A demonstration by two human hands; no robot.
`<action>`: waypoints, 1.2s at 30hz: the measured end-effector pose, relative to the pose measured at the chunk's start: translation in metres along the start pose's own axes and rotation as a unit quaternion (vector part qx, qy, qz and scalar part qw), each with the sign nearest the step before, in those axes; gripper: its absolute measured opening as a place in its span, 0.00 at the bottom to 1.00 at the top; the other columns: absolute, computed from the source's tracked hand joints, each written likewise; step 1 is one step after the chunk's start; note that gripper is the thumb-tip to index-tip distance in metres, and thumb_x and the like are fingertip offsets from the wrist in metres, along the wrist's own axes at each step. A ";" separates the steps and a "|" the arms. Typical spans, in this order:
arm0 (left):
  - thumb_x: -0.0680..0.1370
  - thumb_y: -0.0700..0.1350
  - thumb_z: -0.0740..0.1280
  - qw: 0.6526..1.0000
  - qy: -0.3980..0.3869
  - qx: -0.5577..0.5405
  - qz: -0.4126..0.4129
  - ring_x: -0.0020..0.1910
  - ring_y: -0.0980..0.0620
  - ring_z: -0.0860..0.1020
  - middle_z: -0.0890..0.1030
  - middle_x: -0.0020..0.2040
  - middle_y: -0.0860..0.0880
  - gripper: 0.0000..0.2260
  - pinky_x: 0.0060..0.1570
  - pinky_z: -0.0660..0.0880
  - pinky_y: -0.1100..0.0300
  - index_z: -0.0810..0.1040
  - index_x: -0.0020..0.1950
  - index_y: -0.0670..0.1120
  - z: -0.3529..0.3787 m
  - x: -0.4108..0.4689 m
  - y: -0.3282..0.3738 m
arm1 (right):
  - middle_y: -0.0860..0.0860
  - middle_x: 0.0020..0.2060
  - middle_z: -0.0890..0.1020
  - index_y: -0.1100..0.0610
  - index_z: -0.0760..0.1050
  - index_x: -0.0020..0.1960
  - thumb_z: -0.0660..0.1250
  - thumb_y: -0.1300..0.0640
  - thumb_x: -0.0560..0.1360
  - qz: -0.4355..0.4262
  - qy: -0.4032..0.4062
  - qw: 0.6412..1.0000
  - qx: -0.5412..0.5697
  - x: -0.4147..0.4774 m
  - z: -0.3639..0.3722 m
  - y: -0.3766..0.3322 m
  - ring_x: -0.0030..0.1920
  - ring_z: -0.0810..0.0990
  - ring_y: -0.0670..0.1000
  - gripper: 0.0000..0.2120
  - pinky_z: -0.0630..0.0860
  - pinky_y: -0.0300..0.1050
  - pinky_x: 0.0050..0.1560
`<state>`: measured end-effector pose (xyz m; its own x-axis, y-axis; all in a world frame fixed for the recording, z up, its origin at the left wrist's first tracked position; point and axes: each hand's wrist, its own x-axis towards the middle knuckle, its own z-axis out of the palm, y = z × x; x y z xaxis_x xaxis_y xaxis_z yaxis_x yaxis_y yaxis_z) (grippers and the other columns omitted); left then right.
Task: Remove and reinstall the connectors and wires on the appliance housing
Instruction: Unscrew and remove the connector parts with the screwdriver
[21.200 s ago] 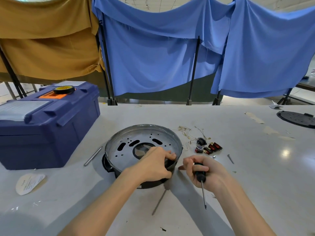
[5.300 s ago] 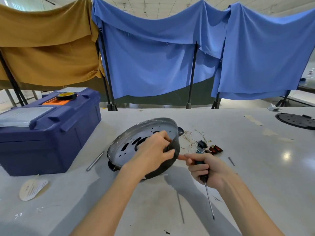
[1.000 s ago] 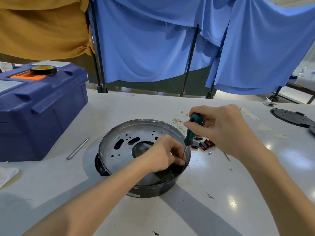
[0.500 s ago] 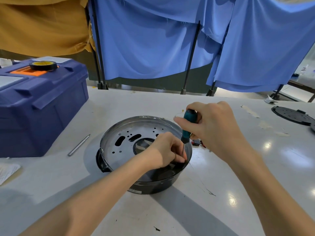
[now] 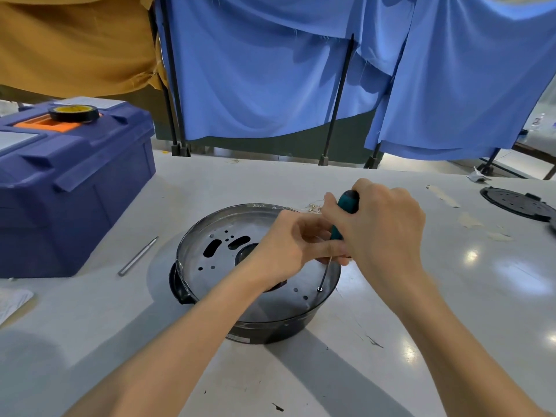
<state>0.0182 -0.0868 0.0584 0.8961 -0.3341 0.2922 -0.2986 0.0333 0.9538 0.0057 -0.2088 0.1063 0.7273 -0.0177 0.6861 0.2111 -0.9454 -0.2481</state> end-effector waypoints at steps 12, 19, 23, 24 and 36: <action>0.80 0.40 0.65 0.994 -0.079 -0.039 -0.070 0.50 0.44 0.84 0.85 0.48 0.41 0.06 0.55 0.79 0.52 0.82 0.53 0.44 -0.013 -0.002 -0.003 | 0.52 0.58 0.83 0.62 0.77 0.64 0.64 0.64 0.78 -0.128 -0.340 0.775 0.518 0.033 -0.004 0.051 0.59 0.82 0.52 0.14 0.78 0.44 0.58; 0.81 0.36 0.61 0.989 -0.102 -0.077 -0.068 0.50 0.44 0.84 0.85 0.47 0.41 0.09 0.52 0.78 0.59 0.79 0.57 0.40 -0.016 -0.003 -0.006 | 0.55 0.45 0.86 0.62 0.81 0.52 0.73 0.58 0.70 -0.086 -0.237 0.797 0.549 0.021 0.006 0.048 0.48 0.86 0.55 0.13 0.82 0.45 0.50; 0.80 0.39 0.64 0.989 -0.096 -0.083 -0.073 0.52 0.45 0.83 0.85 0.50 0.42 0.09 0.53 0.78 0.59 0.79 0.59 0.43 -0.012 -0.005 -0.006 | 0.51 0.42 0.87 0.60 0.83 0.50 0.75 0.57 0.68 -0.026 -0.177 0.844 0.506 0.013 0.002 0.042 0.44 0.86 0.50 0.12 0.83 0.46 0.47; 0.80 0.40 0.65 0.990 -0.089 -0.077 -0.076 0.52 0.46 0.83 0.85 0.49 0.42 0.09 0.53 0.78 0.60 0.79 0.58 0.43 -0.011 -0.004 -0.007 | 0.50 0.40 0.86 0.59 0.83 0.49 0.76 0.57 0.68 -0.010 -0.160 0.856 0.492 0.011 0.002 0.039 0.42 0.86 0.49 0.10 0.83 0.46 0.45; 0.81 0.37 0.62 0.985 -0.127 -0.060 -0.101 0.52 0.44 0.83 0.85 0.46 0.40 0.08 0.55 0.78 0.55 0.81 0.53 0.42 -0.016 0.002 -0.007 | 0.51 0.34 0.84 0.58 0.81 0.42 0.75 0.48 0.70 -0.029 -0.125 0.877 0.463 0.014 0.009 0.034 0.36 0.85 0.53 0.12 0.83 0.51 0.40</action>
<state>0.0274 -0.0724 0.0538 0.8179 -0.5692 0.0841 -0.0687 0.0484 0.9965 0.0294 -0.2379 0.1015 0.7937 0.2035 0.5733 0.6083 -0.2711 -0.7460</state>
